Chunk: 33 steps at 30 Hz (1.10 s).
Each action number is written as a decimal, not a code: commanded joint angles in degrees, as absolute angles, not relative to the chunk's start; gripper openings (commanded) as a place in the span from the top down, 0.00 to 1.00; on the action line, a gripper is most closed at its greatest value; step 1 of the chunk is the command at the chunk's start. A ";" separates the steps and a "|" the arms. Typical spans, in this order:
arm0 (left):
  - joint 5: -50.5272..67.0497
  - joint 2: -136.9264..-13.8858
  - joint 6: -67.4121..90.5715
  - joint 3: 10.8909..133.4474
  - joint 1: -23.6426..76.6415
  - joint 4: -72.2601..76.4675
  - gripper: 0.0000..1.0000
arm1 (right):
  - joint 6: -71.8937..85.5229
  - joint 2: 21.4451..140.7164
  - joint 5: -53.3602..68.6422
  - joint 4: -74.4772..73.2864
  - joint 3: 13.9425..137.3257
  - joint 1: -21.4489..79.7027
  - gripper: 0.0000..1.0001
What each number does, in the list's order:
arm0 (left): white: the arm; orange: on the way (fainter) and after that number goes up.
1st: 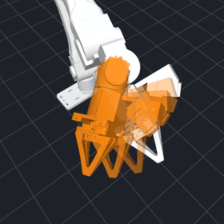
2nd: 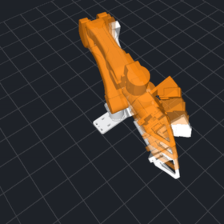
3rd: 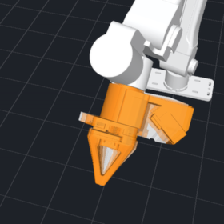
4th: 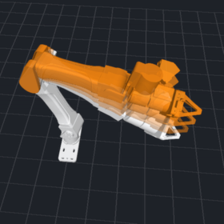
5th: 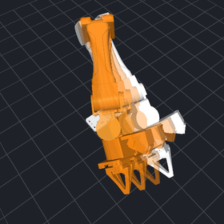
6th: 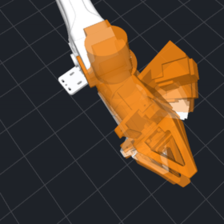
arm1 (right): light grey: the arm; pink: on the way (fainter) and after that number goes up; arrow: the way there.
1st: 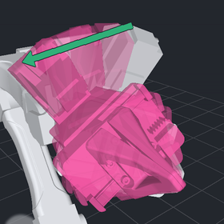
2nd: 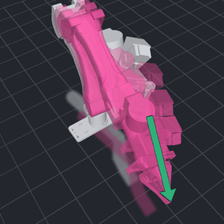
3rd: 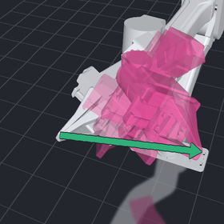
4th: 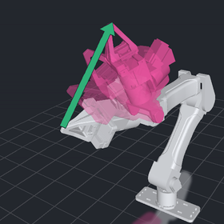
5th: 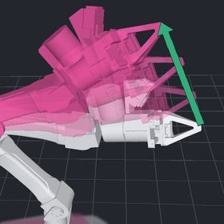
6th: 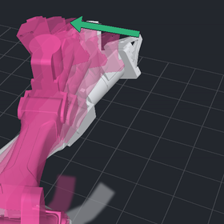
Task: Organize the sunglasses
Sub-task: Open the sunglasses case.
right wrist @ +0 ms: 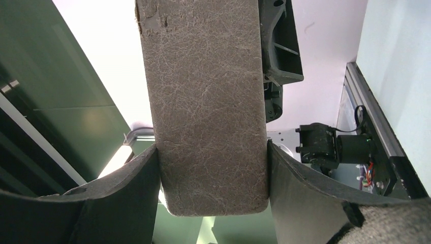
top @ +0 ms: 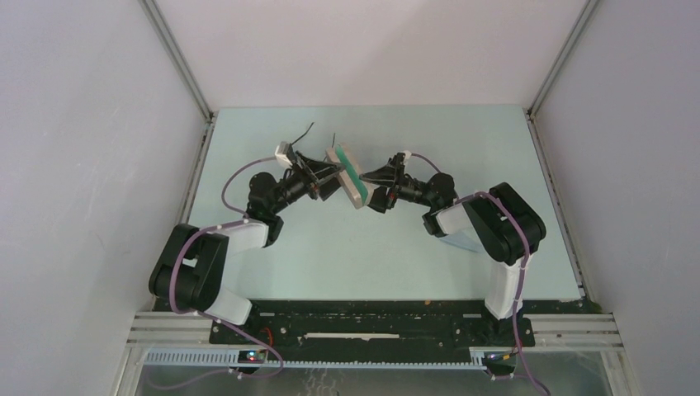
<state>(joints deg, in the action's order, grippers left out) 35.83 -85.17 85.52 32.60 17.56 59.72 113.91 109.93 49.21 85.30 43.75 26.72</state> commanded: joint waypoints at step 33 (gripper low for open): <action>39.91 -79.48 76.50 28.30 18.02 72.24 1.00 | 132.92 108.65 46.98 87.08 43.60 25.07 0.29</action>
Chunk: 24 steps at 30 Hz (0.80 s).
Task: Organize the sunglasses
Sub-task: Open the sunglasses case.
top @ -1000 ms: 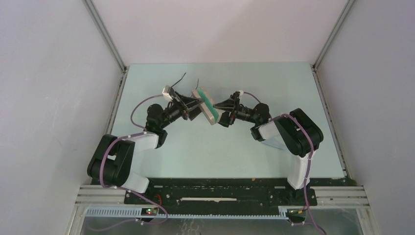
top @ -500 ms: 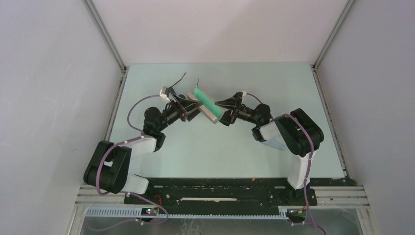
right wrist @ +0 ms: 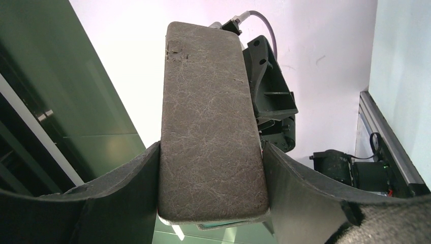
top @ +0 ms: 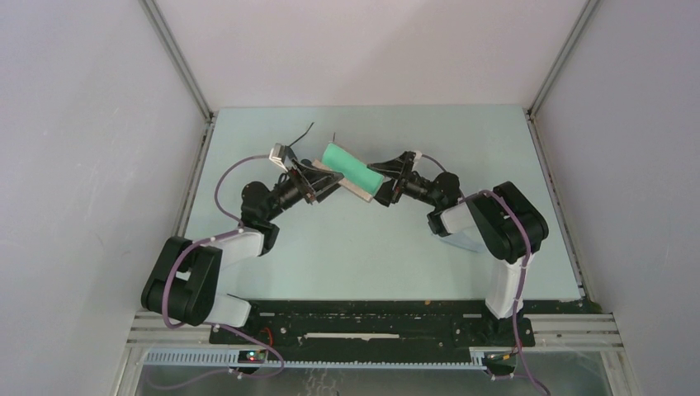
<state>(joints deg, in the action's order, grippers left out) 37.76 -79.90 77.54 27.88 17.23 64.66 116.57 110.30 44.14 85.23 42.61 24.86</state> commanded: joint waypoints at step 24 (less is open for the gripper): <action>42.60 -75.75 63.57 34.80 17.41 40.93 1.00 | 98.83 98.07 57.05 54.73 35.95 13.66 0.00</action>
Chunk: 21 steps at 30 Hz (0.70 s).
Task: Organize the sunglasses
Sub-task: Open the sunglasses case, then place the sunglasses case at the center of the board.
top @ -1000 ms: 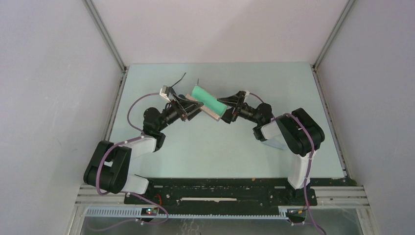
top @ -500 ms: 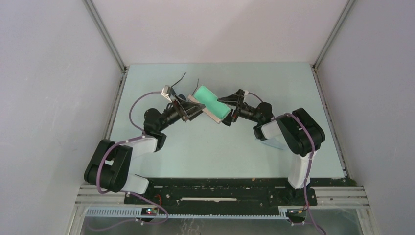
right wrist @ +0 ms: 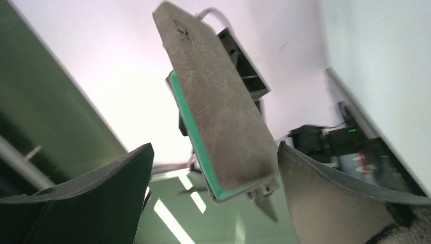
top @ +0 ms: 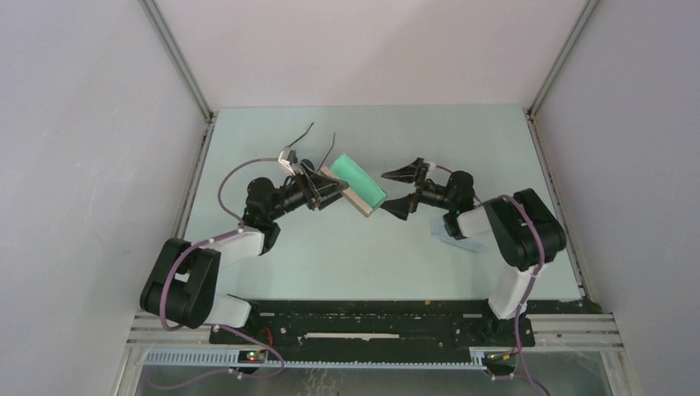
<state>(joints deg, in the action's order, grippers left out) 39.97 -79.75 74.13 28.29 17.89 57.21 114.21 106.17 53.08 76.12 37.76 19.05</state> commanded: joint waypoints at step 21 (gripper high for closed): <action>49.88 -103.16 13.19 82.04 25.28 -34.66 1.00 | 38.47 73.91 38.27 -29.12 48.58 -6.33 0.00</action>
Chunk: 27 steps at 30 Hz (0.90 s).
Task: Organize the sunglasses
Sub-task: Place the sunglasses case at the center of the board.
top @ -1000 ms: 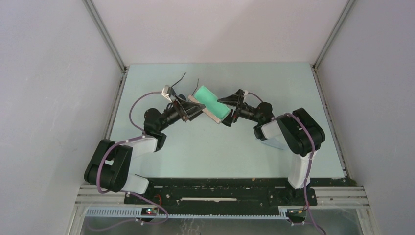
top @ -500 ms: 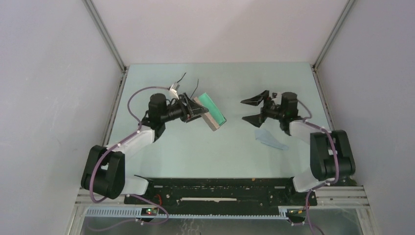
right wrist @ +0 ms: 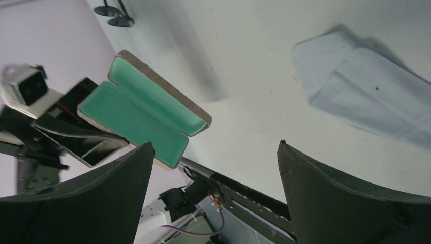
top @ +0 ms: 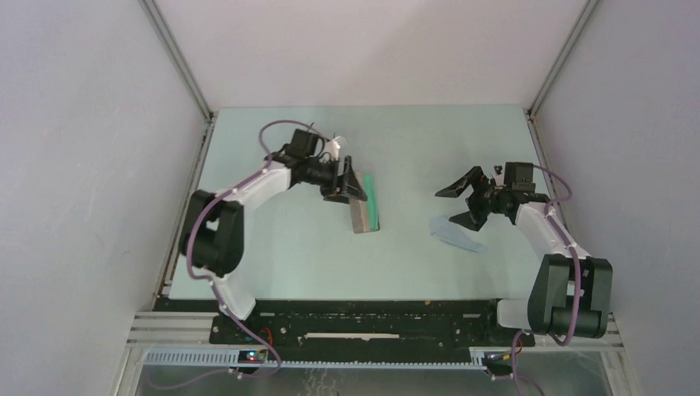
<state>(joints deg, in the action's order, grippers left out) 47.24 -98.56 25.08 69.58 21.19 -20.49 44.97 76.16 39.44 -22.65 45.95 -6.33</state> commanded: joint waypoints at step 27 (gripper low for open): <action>44.98 -130.28 5.18 110.69 28.30 -52.96 0.55 | 35.12 70.12 19.25 -36.88 53.06 7.51 0.00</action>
